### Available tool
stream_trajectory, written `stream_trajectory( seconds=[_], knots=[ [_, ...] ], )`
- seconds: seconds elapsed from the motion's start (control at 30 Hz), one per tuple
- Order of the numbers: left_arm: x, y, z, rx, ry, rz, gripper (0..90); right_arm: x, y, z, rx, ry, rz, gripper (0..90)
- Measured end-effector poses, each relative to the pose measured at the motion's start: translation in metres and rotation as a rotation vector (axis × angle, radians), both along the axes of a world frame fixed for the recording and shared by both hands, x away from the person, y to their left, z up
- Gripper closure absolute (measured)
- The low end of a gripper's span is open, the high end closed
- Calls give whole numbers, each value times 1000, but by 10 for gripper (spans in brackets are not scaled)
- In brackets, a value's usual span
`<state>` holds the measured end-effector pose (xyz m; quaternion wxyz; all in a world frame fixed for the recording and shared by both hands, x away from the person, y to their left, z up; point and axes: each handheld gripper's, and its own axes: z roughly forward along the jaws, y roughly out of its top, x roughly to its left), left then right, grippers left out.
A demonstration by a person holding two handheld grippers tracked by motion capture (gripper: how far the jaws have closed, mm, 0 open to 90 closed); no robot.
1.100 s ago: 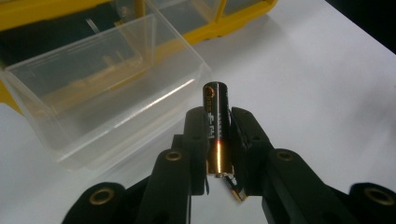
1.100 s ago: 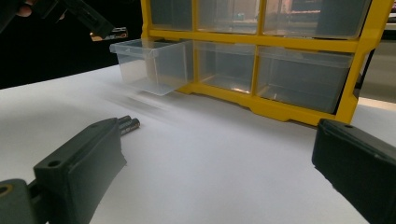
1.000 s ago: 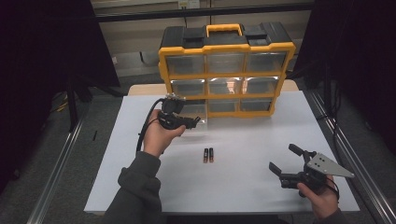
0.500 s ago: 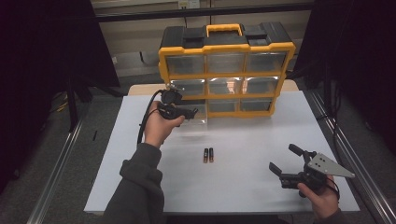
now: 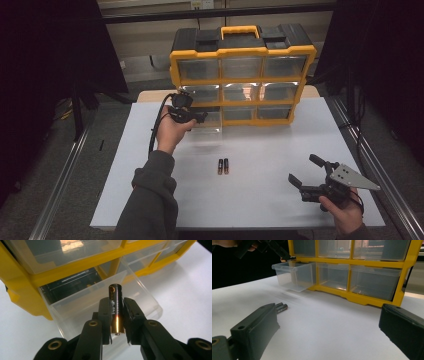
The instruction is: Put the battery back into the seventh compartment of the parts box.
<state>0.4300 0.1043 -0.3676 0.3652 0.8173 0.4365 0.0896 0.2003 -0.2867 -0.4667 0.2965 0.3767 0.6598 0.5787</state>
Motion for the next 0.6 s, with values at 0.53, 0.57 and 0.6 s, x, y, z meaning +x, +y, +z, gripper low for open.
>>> stream_trajectory(
  seconds=[0.53,0.57,0.6],
  knots=[
    [-3,4,-4,-42,-44,-30,481,-1,0,0,13,3,-11,16],
    [-7,6,0,-49,-46,-38,456,0,0,0,5,-1,-7,16],
    [-10,7,2,-55,-48,-41,434,0,0,0,5,0,-7,16]
  ],
)
